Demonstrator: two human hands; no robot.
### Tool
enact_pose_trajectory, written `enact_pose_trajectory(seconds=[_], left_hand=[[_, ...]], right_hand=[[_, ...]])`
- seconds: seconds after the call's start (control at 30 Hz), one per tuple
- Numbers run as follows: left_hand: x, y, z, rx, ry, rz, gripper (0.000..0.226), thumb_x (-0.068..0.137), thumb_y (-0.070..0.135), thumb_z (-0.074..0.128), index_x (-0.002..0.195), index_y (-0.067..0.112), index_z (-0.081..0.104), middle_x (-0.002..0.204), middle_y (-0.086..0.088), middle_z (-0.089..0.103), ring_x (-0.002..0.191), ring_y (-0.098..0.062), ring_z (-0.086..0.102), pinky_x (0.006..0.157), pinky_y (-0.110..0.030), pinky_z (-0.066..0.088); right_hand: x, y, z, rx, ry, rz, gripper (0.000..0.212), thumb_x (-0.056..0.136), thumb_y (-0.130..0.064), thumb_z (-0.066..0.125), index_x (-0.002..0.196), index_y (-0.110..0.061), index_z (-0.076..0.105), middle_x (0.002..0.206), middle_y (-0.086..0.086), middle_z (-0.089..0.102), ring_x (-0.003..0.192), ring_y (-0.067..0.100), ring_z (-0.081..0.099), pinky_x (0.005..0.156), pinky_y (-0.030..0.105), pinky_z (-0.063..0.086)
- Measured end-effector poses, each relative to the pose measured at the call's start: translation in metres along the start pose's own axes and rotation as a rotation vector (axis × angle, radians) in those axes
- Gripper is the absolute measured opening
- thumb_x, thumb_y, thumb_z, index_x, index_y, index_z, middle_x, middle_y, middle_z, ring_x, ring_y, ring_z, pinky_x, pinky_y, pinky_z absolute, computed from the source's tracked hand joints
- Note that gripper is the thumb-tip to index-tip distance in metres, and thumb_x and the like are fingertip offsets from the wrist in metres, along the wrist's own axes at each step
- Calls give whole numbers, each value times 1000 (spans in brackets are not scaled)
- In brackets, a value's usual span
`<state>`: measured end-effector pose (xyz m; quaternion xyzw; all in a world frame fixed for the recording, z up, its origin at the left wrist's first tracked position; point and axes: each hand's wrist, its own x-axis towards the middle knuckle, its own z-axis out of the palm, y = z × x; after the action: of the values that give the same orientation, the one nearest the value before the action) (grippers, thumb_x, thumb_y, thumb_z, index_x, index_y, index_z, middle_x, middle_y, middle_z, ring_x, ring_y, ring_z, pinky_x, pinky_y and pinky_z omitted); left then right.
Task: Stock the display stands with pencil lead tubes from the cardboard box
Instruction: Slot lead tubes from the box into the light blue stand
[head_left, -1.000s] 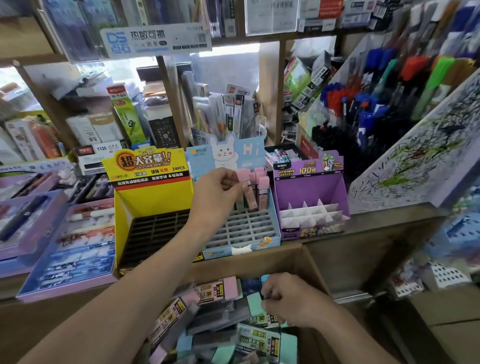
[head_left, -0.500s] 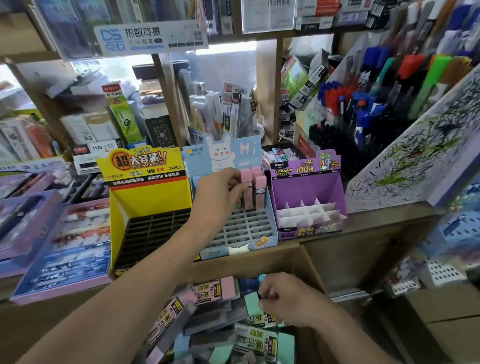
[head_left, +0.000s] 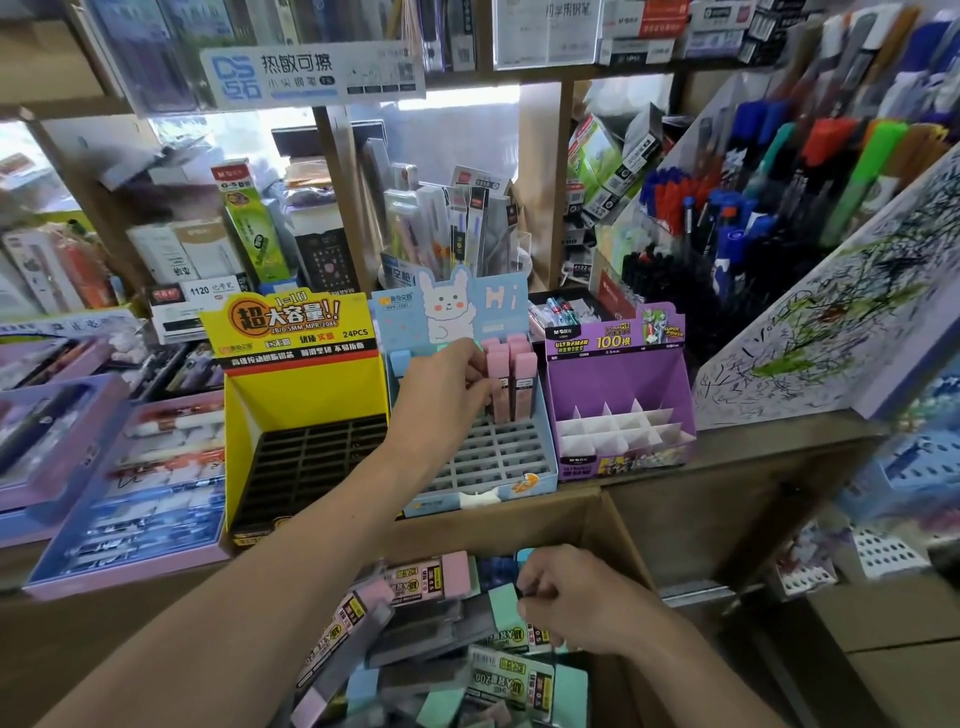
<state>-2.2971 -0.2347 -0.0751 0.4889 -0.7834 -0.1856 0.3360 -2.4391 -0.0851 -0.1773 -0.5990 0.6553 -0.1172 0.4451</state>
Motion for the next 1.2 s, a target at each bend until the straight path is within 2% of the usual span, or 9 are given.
enact_pose_trajectory(seconds=[0.23, 0.43, 0.57, 0.67, 0.73, 0.83, 1.0, 1.07, 1.2], left_hand=[[-3, -4, 4, -44, -6, -59, 12, 91, 17, 77, 95, 17, 66, 81, 8, 71, 78, -9, 71, 79, -39, 63], [-25, -9, -15, -115, 28, -77, 12, 92, 16, 76, 97, 20, 66, 81, 10, 68, 79, -9, 70, 78, -37, 64], [-66, -21, -43, -180, 22, -98, 10, 92, 16, 76, 95, 21, 68, 84, 7, 71, 80, -7, 71, 75, -32, 63], [-106, -34, -63, -182, 13, -115, 14, 91, 17, 76, 96, 27, 69, 84, 12, 71, 83, -1, 69, 73, -19, 59], [-133, -44, -73, -192, -48, -161, 17, 91, 17, 76, 95, 32, 68, 84, 13, 71, 85, 0, 68, 73, -14, 55], [-167, -61, -77, -161, -256, -276, 20, 89, 20, 78, 99, 35, 68, 92, 13, 72, 90, 1, 68, 80, -19, 57], [-198, -80, -71, -23, -456, -450, 29, 86, 31, 78, 101, 46, 60, 102, 21, 64, 100, -1, 62, 85, -23, 52], [-202, -85, -69, 41, -483, -491, 32, 86, 34, 76, 98, 52, 53, 109, 18, 61, 106, -8, 61, 89, -28, 50], [-208, -92, -65, 190, -520, -500, 40, 86, 30, 75, 123, 34, 60, 119, 5, 57, 116, -18, 58, 98, -30, 46]], right_hand=[[-1, -2, 0, -1, -1, -9, 20, 101, -23, 63, 120, -17, 62, 86, -3, 69, 72, 9, 68, 63, 23, 54], [-1, -3, 1, 19, 45, -24, 14, 100, -27, 64, 113, -23, 65, 93, -2, 69, 78, 12, 67, 62, 23, 55], [0, -4, 3, 20, 100, -65, 12, 99, -27, 64, 111, -26, 66, 89, 1, 73, 69, 7, 69, 58, 20, 51], [1, -7, 5, 41, 116, -99, 10, 100, -22, 64, 107, -28, 66, 84, 0, 74, 68, 5, 70, 55, 14, 46], [2, -9, 8, 50, 112, -124, 10, 100, -20, 65, 107, -26, 67, 84, 1, 73, 70, 8, 71, 59, 20, 50], [0, -15, 12, 30, 100, -148, 12, 98, -19, 67, 110, -22, 69, 91, 0, 72, 79, 12, 71, 74, 32, 59], [-3, -31, 19, -89, 28, -228, 17, 98, -20, 69, 113, -28, 68, 100, -11, 68, 91, -7, 63, 77, 12, 52], [-4, -38, 24, -145, 0, -250, 20, 98, -22, 68, 118, -25, 68, 106, -12, 67, 96, -4, 63, 81, 11, 52], [0, -49, 41, -363, 6, -358, 24, 99, -23, 62, 121, -16, 68, 117, -3, 59, 114, 12, 55, 98, 29, 46]])
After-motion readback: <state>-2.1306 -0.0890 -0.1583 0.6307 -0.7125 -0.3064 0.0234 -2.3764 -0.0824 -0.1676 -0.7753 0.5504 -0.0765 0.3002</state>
